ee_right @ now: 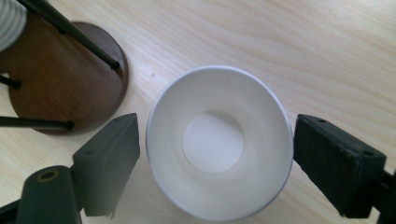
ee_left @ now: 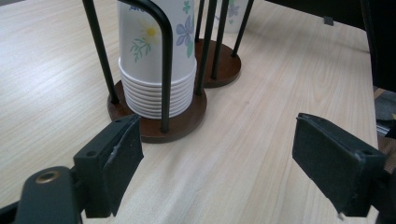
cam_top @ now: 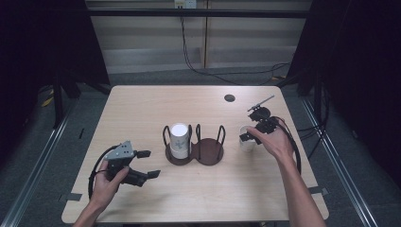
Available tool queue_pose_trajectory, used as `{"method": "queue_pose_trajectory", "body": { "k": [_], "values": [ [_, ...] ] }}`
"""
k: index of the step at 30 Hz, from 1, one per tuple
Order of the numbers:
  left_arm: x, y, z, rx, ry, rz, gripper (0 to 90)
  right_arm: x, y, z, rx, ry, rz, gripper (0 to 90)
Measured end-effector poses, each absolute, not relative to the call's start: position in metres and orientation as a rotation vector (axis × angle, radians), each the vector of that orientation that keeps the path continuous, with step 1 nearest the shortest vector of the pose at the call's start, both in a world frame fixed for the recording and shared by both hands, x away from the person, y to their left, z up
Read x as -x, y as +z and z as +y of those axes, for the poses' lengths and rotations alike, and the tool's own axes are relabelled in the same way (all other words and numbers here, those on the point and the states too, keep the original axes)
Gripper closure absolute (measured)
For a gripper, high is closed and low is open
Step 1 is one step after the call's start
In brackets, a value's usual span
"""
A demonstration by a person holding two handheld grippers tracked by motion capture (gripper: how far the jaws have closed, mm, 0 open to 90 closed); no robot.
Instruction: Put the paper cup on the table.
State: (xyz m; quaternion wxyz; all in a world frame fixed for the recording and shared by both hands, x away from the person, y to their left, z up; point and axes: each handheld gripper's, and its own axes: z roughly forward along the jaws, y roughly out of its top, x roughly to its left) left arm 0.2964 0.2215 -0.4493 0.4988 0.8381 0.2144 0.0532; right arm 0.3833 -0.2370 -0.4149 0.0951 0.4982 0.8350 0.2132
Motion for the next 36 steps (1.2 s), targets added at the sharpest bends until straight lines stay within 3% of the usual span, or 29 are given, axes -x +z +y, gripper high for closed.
{"method": "queue_pose_trajectory", "body": {
  "k": [19, 36],
  "values": [
    [-0.297, -0.447, 0.225, -1.991, 0.133, 0.547, 15.9, -0.361, -0.399, -0.243, -1.423, 0.906, 2.328, 14.7],
    [-0.298, -0.446, 0.224, -1.962, 0.131, 0.581, 16.0, -0.316, -0.403, -0.249, -1.354, 1.160, 2.078, 13.8]
  ]
}}
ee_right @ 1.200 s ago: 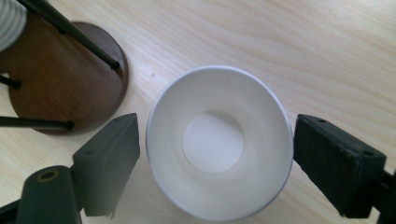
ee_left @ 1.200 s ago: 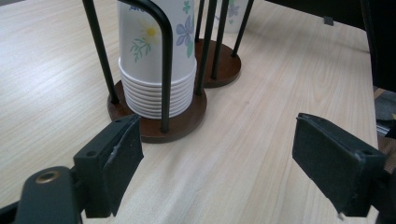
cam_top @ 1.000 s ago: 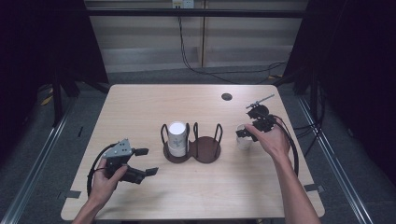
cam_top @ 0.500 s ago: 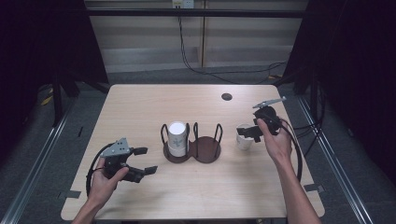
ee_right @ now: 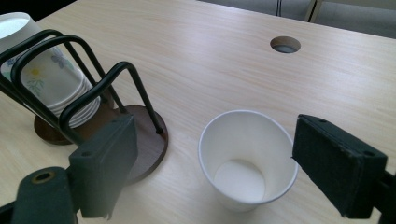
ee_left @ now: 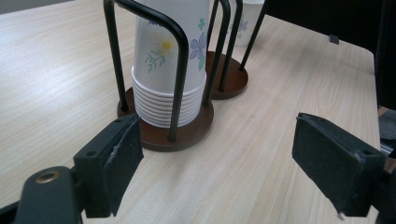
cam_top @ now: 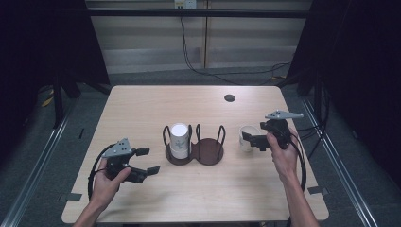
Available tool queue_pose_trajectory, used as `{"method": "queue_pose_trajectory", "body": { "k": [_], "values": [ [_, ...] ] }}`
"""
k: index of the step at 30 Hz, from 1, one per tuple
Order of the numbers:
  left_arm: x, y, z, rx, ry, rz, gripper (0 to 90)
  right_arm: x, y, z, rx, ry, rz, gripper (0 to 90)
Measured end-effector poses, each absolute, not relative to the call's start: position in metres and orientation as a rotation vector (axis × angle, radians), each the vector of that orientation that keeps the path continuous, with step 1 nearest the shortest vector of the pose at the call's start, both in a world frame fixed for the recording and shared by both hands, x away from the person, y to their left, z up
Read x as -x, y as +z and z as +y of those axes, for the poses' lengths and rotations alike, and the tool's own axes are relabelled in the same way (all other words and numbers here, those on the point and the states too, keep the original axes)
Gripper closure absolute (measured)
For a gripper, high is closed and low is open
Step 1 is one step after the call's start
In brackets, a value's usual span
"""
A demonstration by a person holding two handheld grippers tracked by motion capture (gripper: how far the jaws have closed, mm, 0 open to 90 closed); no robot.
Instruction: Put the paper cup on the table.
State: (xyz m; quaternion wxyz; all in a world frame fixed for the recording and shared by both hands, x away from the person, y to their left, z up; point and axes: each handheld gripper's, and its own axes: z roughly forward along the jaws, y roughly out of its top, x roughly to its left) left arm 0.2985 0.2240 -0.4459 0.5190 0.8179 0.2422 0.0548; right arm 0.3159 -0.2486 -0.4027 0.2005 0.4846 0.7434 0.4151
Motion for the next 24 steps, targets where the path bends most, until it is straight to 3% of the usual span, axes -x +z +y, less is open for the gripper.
{"method": "queue_pose_trajectory", "body": {
  "k": [24],
  "values": [
    [-0.287, -0.451, 0.222, -1.939, 0.150, 0.629, 16.0, -0.243, -0.422, -0.230, -1.284, 1.247, 1.907, 13.8]
  ]
}}
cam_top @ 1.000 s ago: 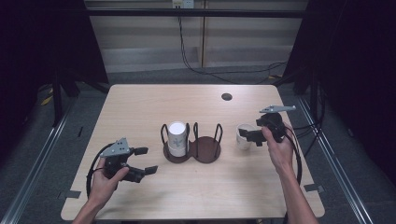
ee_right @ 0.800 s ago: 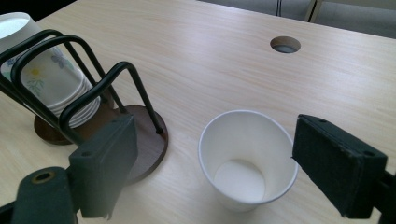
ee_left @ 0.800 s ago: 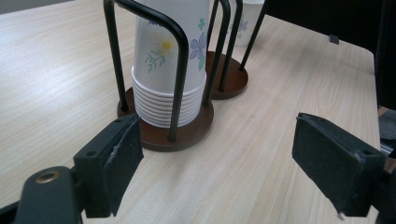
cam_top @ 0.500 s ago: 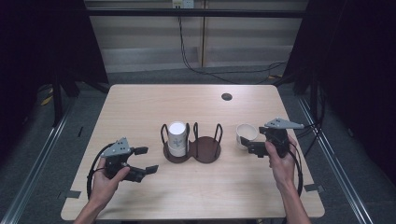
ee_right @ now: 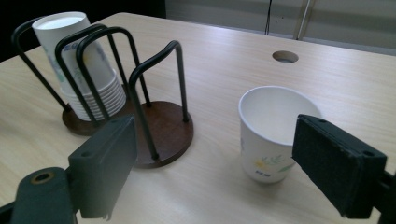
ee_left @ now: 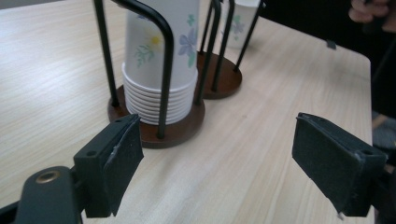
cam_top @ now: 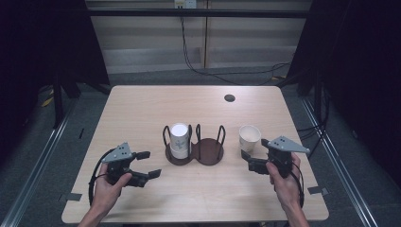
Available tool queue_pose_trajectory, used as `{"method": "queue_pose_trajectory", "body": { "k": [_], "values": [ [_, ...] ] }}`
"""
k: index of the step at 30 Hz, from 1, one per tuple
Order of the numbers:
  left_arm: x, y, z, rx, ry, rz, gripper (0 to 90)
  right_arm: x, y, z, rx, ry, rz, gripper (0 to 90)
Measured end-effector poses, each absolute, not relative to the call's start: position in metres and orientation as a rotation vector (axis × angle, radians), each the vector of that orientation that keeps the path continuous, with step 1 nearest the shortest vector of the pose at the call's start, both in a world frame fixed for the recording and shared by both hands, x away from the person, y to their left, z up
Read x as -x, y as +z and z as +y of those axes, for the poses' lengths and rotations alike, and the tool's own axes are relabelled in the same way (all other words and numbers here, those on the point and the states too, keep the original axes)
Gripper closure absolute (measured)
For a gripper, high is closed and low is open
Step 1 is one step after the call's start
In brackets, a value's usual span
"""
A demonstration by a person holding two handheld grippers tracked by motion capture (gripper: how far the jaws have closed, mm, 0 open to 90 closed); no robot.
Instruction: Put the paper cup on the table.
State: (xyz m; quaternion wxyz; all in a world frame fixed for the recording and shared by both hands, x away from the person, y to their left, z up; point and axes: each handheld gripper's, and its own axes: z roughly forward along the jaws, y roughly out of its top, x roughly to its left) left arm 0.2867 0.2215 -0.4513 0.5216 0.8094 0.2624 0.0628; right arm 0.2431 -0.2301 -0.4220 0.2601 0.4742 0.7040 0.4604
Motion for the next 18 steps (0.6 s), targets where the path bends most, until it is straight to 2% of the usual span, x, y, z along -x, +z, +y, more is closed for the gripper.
{"method": "queue_pose_trajectory", "body": {
  "k": [11, 18],
  "values": [
    [-0.282, -0.456, 0.224, -1.929, 0.146, 0.657, 16.0, -0.216, -0.441, -0.215, -1.278, 1.284, 1.916, 13.8],
    [-0.281, -0.458, 0.230, -1.932, 0.153, 0.673, 15.9, -0.213, -0.454, -0.217, -1.273, 1.250, 1.940, 14.0]
  ]
}}
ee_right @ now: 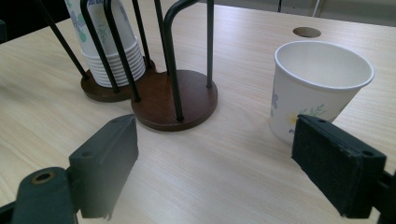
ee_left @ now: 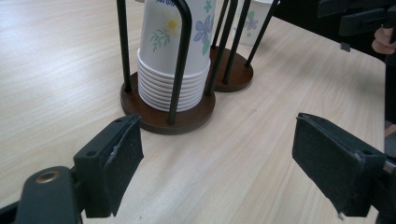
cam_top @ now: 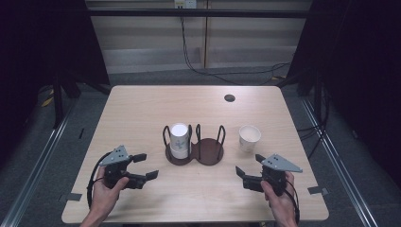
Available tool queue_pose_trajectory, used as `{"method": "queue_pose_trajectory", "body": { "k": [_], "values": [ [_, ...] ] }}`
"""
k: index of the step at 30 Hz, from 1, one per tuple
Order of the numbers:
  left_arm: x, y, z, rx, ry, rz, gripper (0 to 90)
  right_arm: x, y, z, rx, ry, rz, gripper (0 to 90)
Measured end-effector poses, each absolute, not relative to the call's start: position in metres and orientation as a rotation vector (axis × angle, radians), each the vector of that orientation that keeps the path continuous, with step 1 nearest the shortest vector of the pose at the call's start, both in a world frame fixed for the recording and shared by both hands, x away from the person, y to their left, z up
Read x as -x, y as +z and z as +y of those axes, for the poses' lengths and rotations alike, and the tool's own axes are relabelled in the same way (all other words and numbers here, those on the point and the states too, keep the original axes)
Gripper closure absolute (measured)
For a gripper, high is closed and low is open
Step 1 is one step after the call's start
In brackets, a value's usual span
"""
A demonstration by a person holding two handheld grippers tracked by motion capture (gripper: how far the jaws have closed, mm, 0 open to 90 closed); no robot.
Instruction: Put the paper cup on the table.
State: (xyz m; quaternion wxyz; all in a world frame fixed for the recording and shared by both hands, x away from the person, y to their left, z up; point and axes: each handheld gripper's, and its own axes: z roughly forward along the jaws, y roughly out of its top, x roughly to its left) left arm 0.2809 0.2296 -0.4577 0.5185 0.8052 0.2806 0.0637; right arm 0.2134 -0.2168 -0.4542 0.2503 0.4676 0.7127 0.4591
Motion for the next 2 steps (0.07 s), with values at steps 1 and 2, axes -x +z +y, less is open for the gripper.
{"method": "queue_pose_trajectory", "body": {
  "k": [1, 2],
  "values": [
    [-0.2809, -0.4580, 0.2294, -1.937, 0.161, 0.670, 15.9, -0.2135, -0.4542, -0.2175, -1.275, 1.246, 1.938, 14.0],
    [-0.2807, -0.4584, 0.2292, -1.940, 0.166, 0.673, 15.9, -0.2142, -0.4546, -0.2193, -1.279, 1.246, 1.933, 13.9]
  ]
}}
